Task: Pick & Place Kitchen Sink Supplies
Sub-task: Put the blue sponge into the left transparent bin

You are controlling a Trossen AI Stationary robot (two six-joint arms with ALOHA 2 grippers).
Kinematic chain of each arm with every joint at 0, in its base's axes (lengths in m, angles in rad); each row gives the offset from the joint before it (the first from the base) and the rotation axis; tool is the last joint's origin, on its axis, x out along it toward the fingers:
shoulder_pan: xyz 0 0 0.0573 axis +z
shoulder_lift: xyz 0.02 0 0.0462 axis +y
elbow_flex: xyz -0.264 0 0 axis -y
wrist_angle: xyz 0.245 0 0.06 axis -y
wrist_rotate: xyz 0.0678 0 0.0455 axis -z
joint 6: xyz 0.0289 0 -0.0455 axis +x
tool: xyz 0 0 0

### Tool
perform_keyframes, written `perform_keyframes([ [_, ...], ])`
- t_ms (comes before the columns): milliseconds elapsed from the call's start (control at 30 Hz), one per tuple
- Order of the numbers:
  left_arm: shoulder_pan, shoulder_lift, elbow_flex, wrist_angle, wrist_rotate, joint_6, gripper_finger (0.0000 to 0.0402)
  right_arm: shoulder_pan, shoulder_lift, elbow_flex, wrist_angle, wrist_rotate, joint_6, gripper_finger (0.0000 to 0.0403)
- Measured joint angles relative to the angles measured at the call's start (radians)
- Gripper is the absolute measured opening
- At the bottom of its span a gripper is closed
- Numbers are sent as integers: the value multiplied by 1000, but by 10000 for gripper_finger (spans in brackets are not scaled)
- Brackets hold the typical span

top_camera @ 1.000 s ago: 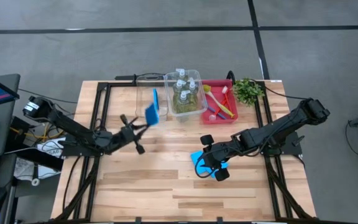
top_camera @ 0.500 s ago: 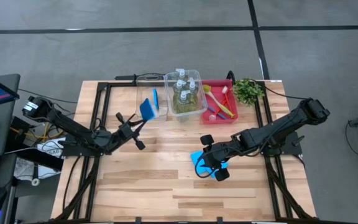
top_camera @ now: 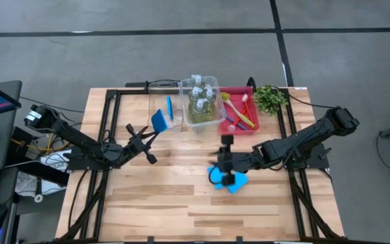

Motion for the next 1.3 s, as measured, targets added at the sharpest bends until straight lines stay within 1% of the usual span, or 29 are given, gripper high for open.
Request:
perform_keyframes([
  [67, 0, 0, -5, 0, 0, -7, 23, 0, 0, 0, 49, 133, -3, 122],
  [100, 0, 0, -6, 0, 0, -7, 23, 0, 0, 0, 61, 179, -10, 122],
  [167, 0, 0, -9, 4, 0, -8, 24, 0, 0, 0, 63, 222, -21, 122],
  [367, 0, 0, -10, 4, 0, -8, 24, -1, 0, 0, 40, 193, -21, 122],
  [867, 0, 0, -10, 3, 14, -6, 25, -1, 0, 0, 40, 192, -21, 122],
  [1000, 0, 0, -8, -6, -40, 41, 19, -1, 0, 0, 39, 191, -21, 122],
  [1100, -6, 0, 28, -41, -143, 106, 16, -1, 0, 0, 32, 192, -20, 122],
  [1200, -18, 0, 84, -44, -265, 246, 15, -1, 0, 0, 15, 191, -20, 122],
  [1300, -22, 0, 161, -41, -392, 433, 14, -1, 0, 0, 14, 191, -20, 122],
])
